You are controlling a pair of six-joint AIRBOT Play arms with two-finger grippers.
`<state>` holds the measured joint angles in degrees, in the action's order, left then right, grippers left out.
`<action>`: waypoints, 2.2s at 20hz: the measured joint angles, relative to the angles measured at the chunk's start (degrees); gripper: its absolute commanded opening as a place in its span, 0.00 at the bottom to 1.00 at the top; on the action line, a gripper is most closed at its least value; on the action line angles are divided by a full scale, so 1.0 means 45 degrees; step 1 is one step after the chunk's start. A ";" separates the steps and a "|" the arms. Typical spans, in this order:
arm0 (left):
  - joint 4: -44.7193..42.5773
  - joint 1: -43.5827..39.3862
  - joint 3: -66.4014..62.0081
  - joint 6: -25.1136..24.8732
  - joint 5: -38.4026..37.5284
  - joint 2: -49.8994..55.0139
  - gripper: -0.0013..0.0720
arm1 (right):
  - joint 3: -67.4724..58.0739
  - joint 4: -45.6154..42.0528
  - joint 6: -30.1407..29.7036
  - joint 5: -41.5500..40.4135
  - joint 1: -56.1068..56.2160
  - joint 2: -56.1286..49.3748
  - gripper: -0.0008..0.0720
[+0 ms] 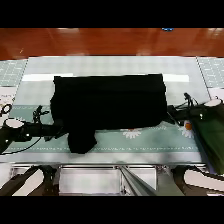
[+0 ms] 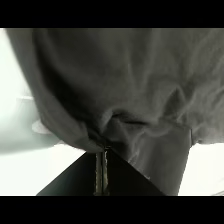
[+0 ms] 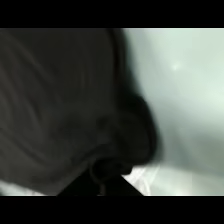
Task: Fold the shirts.
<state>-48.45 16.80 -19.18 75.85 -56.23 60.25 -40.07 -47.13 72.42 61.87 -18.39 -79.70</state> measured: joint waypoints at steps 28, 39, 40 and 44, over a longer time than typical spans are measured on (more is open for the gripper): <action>0.0928 -0.1035 -1.6242 0.1651 -0.0597 1.0841 0.15 | -1.1686 0.0165 0.0797 0.0962 0.1447 -0.6596 0.23; -0.0389 -0.0267 -1.6300 0.1355 -0.2545 0.9253 0.71 | -1.1837 -0.0821 0.1375 0.2069 -0.0753 -0.5192 0.58; -0.0748 -0.0243 -1.5450 0.1175 -0.2443 0.8340 0.71 | -1.1434 -0.1287 0.1462 0.2059 -0.1122 -0.4711 0.58; -0.1423 -0.0568 -1.0686 0.0777 0.0146 0.4206 0.71 | -0.9219 -0.1768 0.1428 0.1413 -0.1889 -0.3682 0.58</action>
<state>-54.85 14.24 -67.26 79.35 -55.57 79.18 -81.56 -55.09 78.85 68.23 -26.89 -96.27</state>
